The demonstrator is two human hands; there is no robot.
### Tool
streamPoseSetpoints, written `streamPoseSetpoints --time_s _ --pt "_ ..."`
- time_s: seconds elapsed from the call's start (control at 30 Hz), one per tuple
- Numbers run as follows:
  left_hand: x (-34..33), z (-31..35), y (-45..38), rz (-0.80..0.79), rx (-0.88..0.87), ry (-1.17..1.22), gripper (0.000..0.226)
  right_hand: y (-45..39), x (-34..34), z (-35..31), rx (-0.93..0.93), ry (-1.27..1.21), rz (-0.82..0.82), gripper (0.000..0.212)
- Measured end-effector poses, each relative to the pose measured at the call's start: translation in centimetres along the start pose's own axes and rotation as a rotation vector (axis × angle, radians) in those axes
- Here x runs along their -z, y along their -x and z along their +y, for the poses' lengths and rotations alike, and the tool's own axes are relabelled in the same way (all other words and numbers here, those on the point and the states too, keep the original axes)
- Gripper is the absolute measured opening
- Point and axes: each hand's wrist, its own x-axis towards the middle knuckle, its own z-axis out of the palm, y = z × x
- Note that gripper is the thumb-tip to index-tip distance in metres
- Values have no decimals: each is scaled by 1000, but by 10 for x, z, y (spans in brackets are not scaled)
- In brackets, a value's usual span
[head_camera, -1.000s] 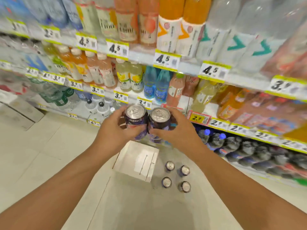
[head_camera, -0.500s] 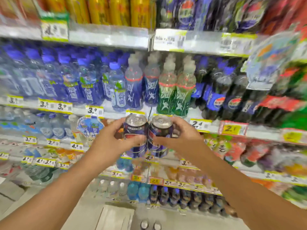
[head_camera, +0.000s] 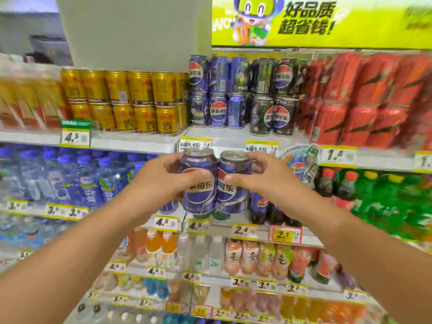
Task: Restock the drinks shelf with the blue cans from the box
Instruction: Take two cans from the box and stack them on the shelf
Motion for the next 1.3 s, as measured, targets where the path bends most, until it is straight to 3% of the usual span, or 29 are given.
streamPoseSetpoints --time_s 0.3,0.4,0.57,0.67,0.77,0.97,1.3 --pt "50 38 -74 -31 -75 -32 25 -69 -8 -45 6 71 95 65" --pt "60 48 -105 -25 -118 -31 25 -95 -7 -56 14 72 131 58" --pt "51 57 -153 28 -146 -31 34 -142 3 -59 -7 94 264 83" --pt "39 55 -179 95 -140 -28 36 -166 9 -61 25 50 278 57" --pt "26 46 -203 161 -123 -11 37 -190 10 -55 23 19 264 61" --pt "5 20 -238 289 -60 -18 44 -220 10 -34 37 -8 203 34" --pt "-8 2 -265 405 -16 -91 49 -244 9 -11 6 -84 143 34"
